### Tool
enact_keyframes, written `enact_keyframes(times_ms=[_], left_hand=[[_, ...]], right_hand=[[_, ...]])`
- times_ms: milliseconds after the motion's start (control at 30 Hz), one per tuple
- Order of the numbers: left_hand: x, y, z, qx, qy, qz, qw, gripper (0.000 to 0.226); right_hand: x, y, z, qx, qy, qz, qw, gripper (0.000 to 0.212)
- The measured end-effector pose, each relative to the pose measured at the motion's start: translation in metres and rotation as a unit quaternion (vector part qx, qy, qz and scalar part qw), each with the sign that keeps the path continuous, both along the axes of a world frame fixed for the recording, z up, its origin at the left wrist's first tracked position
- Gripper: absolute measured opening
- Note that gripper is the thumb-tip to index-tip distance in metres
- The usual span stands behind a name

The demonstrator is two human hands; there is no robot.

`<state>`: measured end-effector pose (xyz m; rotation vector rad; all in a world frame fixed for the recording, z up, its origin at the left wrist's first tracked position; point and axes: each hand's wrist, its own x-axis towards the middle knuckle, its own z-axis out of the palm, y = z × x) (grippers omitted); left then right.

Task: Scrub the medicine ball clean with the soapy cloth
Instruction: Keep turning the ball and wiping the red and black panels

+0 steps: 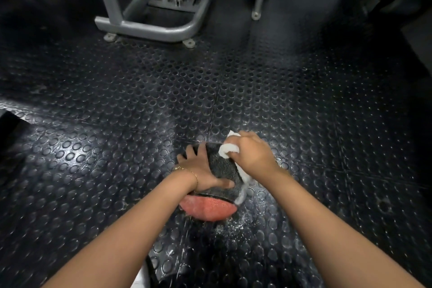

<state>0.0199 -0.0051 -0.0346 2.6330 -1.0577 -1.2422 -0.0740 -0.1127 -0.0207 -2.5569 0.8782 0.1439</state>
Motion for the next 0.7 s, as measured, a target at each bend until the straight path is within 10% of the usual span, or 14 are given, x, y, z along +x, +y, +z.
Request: enact_keyframes(times_ms=[333, 700], left_hand=[[0.015, 0.003, -0.009, -0.021, 0.041, 0.103, 0.994, 0.127], [0.022, 0.003, -0.007, -0.041, 0.071, 0.102, 0.991, 0.122]], right_hand=[[-0.038, 0.037, -0.032, 0.088, -0.115, -0.266, 0.953, 0.026], [-0.045, 0.049, -0.042, 0.101, -0.124, -0.322, 0.933, 0.026]])
